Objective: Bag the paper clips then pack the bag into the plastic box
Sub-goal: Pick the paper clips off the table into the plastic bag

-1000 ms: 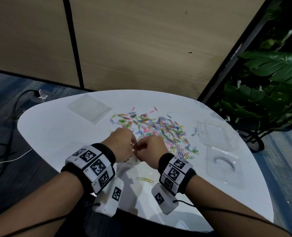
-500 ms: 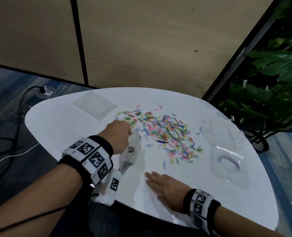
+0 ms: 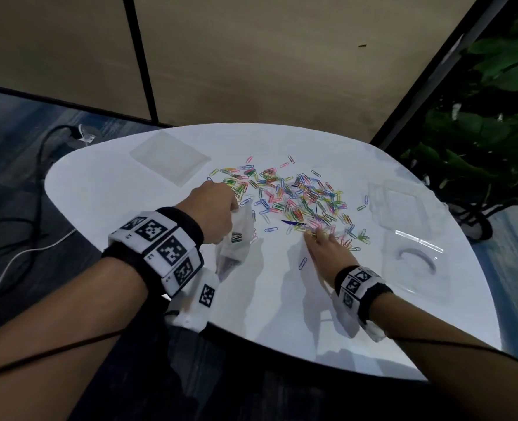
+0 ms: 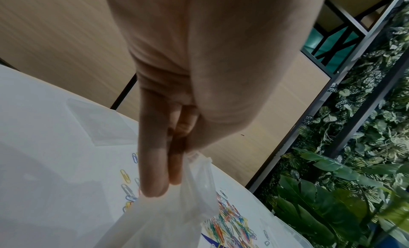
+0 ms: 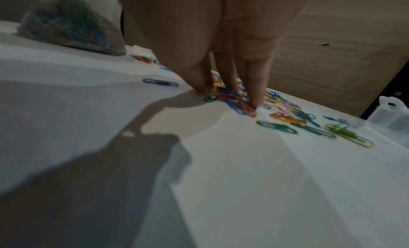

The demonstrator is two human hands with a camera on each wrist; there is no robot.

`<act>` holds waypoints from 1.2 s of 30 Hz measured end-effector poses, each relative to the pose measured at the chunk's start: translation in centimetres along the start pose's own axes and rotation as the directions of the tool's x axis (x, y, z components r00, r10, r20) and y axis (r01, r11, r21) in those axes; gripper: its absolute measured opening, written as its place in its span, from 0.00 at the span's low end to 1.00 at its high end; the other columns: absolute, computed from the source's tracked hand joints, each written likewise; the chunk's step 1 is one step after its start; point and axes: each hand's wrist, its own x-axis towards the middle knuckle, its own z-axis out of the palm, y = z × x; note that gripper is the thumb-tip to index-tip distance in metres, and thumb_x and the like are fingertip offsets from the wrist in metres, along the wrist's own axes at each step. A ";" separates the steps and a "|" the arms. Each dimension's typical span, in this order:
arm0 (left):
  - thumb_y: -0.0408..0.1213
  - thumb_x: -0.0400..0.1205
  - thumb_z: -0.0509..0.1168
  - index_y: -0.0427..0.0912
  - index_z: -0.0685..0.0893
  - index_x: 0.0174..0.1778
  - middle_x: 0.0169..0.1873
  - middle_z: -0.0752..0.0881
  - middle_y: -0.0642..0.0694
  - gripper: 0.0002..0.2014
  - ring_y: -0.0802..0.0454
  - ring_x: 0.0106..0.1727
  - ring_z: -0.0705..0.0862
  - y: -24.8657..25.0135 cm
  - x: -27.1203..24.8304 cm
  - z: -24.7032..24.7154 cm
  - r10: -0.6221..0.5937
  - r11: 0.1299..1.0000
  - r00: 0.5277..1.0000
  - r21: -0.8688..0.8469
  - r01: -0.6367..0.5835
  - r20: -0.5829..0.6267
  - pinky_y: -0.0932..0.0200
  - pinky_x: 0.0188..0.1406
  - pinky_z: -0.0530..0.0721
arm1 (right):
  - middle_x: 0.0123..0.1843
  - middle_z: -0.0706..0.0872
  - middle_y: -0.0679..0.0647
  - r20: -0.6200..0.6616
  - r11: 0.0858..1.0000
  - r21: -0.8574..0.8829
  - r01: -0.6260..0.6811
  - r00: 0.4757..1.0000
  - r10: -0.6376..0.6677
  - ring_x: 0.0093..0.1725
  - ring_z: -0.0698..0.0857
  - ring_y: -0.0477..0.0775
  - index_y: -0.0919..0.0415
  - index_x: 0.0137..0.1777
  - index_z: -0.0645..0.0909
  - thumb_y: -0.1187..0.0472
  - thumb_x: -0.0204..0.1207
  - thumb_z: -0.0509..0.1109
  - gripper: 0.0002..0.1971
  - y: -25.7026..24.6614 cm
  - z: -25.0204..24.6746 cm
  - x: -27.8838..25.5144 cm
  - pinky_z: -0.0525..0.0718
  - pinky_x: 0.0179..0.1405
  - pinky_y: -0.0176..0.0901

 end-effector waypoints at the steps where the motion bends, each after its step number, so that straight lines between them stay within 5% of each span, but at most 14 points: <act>1: 0.20 0.79 0.63 0.44 0.87 0.64 0.56 0.87 0.32 0.21 0.34 0.52 0.90 -0.1 0.1 0.0 -0.006 1.000 1.000 -0.002 0.006 0.003 0.44 0.54 0.92 | 0.76 0.71 0.66 -0.044 1.000 0.021 0.009 0.999 -0.008 0.67 0.78 0.68 0.63 0.75 0.67 0.72 0.76 0.65 0.27 -0.2 -0.2 0.1 0.83 0.56 0.53; 3: 0.21 0.80 0.63 0.42 0.84 0.69 0.58 0.86 0.32 0.23 0.35 0.52 0.90 -0.1 0.2 0.1 -0.015 1.000 1.000 -0.007 0.015 0.004 0.45 0.54 0.92 | 0.59 0.83 0.61 -0.110 0.999 0.024 0.044 0.993 -0.041 0.52 0.84 0.61 0.65 0.59 0.79 0.72 0.77 0.65 0.12 -0.7 -1.3 0.1 0.81 0.44 0.46; 5: 0.21 0.80 0.62 0.42 0.83 0.71 0.59 0.86 0.31 0.24 0.36 0.51 0.90 0.0 0.2 0.2 -0.010 1.000 1.000 -0.005 0.011 0.004 0.45 0.52 0.93 | 0.47 0.85 0.59 -0.127 0.998 0.050 0.033 0.992 -0.027 0.45 0.85 0.61 0.64 0.50 0.84 0.74 0.75 0.65 0.09 -0.4 -2.1 0.2 0.81 0.41 0.46; 9: 0.21 0.80 0.64 0.42 0.83 0.72 0.59 0.87 0.32 0.25 0.36 0.53 0.91 0.2 0.0 0.2 -0.003 1.000 1.000 0.013 0.003 0.005 0.46 0.56 0.92 | 0.43 0.88 0.54 -0.084 0.858 0.459 -0.232 0.950 0.301 0.41 0.88 0.55 0.58 0.49 0.90 0.72 0.76 0.66 0.12 1.4 -4.0 0.1 0.85 0.46 0.37; 12: 0.21 0.81 0.62 0.41 0.83 0.71 0.54 0.89 0.34 0.23 0.38 0.50 0.92 0.3 -0.1 0.2 0.005 1.000 1.000 0.010 -0.005 0.002 0.46 0.55 0.92 | 0.40 0.93 0.53 0.039 0.566 0.745 -0.354 0.870 0.492 0.41 0.92 0.51 0.57 0.51 0.92 0.66 0.73 0.75 0.08 3.0 -5.3 0.3 0.87 0.48 0.36; 14: 0.22 0.82 0.61 0.39 0.84 0.71 0.50 0.90 0.35 0.22 0.40 0.45 0.93 0.4 0.0 0.1 0.009 1.000 1.000 -0.003 -0.009 -0.003 0.46 0.53 0.93 | 0.39 0.93 0.57 0.176 0.214 0.924 -0.316 0.851 0.494 0.40 0.93 0.54 0.60 0.48 0.91 0.67 0.70 0.80 0.08 3.1 -7.1 0.2 0.90 0.51 0.46; 17: 0.22 0.83 0.60 0.37 0.83 0.70 0.49 0.91 0.34 0.20 0.39 0.44 0.94 0.6 0.1 0.2 0.008 0.999 1.000 -0.033 -0.007 0.004 0.45 0.52 0.93 | 0.47 0.91 0.68 0.219 -0.274 0.953 -0.128 0.917 0.334 0.43 0.92 0.60 0.73 0.56 0.86 0.75 0.70 0.77 0.14 1.2 -10.7 -0.5 0.91 0.53 0.47; 19: 0.23 0.84 0.59 0.37 0.83 0.69 0.43 0.91 0.34 0.18 0.40 0.39 0.94 0.6 0.2 0.4 0.003 0.997 1.000 -0.071 -0.003 0.005 0.45 0.49 0.94 | 0.49 0.91 0.66 0.216 -0.413 0.902 -0.127 0.960 0.177 0.45 0.92 0.58 0.75 0.59 0.83 0.77 0.73 0.74 0.14 -1.4 -12.9 -1.1 0.91 0.50 0.41; 22: 0.25 0.85 0.57 0.38 0.83 0.69 0.40 0.92 0.36 0.18 0.42 0.36 0.94 0.6 0.2 0.6 0.008 0.995 1.000 -0.099 -0.009 -0.010 0.46 0.47 0.94 | 0.48 0.91 0.64 0.229 -0.505 0.839 -0.202 0.973 -0.008 0.47 0.92 0.56 0.74 0.57 0.83 0.77 0.75 0.70 0.11 -5.3 -14.7 -1.8 0.90 0.51 0.40; 25: 0.27 0.85 0.58 0.38 0.85 0.66 0.38 0.92 0.37 0.17 0.42 0.35 0.94 0.7 -0.2 0.8 0.032 0.992 0.999 -0.119 -0.034 -0.024 0.46 0.45 0.95 | 0.45 0.89 0.67 0.235 -0.456 0.861 -0.223 0.971 -0.032 0.42 0.91 0.57 0.76 0.53 0.84 0.77 0.75 0.71 0.08 -8.5 -14.6 -1.7 0.91 0.50 0.42; 30: 0.27 0.84 0.59 0.38 0.88 0.63 0.44 0.91 0.35 0.16 0.38 0.41 0.94 0.9 -0.5 1.0 0.064 0.995 0.997 -0.076 -0.068 -0.052 0.45 0.48 0.94 | 0.51 0.87 0.74 0.204 -0.163 0.968 -0.190 0.976 0.077 0.39 0.87 0.58 0.78 0.56 0.84 0.79 0.77 0.66 0.10 -11.7 -14.5 -1.1 0.90 0.50 0.43; 33: 0.27 0.84 0.59 0.38 0.88 0.63 0.44 0.91 0.34 0.17 0.38 0.40 0.94 0.3 -0.4 0.5 0.054 0.995 0.996 -0.083 -0.059 -0.068 0.45 0.49 0.94 | 0.46 0.90 0.64 0.095 0.183 0.978 -0.104 0.994 0.059 0.43 0.89 0.61 0.65 0.49 0.89 0.74 0.73 0.68 0.11 -12.2 -15.0 -0.9 0.88 0.59 0.56; 35: 0.25 0.83 0.58 0.39 0.90 0.57 0.39 0.92 0.36 0.16 0.40 0.35 0.94 -0.1 -0.5 0.3 0.061 0.993 0.996 -0.102 -0.067 -0.058 0.46 0.45 0.94 | 0.43 0.92 0.59 -0.048 0.457 0.889 0.031 0.999 0.026 0.45 0.92 0.58 0.62 0.49 0.91 0.69 0.74 0.70 0.09 -12.3 -15.7 -1.1 0.90 0.52 0.51; 36: 0.25 0.82 0.58 0.40 0.91 0.54 0.37 0.92 0.37 0.17 0.41 0.34 0.94 -0.4 -0.6 0.2 0.060 0.993 0.996 -0.100 -0.066 -0.059 0.46 0.44 0.95 | 0.43 0.92 0.60 -0.098 0.460 0.884 0.087 0.995 -0.001 0.43 0.92 0.57 0.64 0.49 0.90 0.70 0.76 0.69 0.08 -12.4 -16.1 -1.2 0.91 0.49 0.50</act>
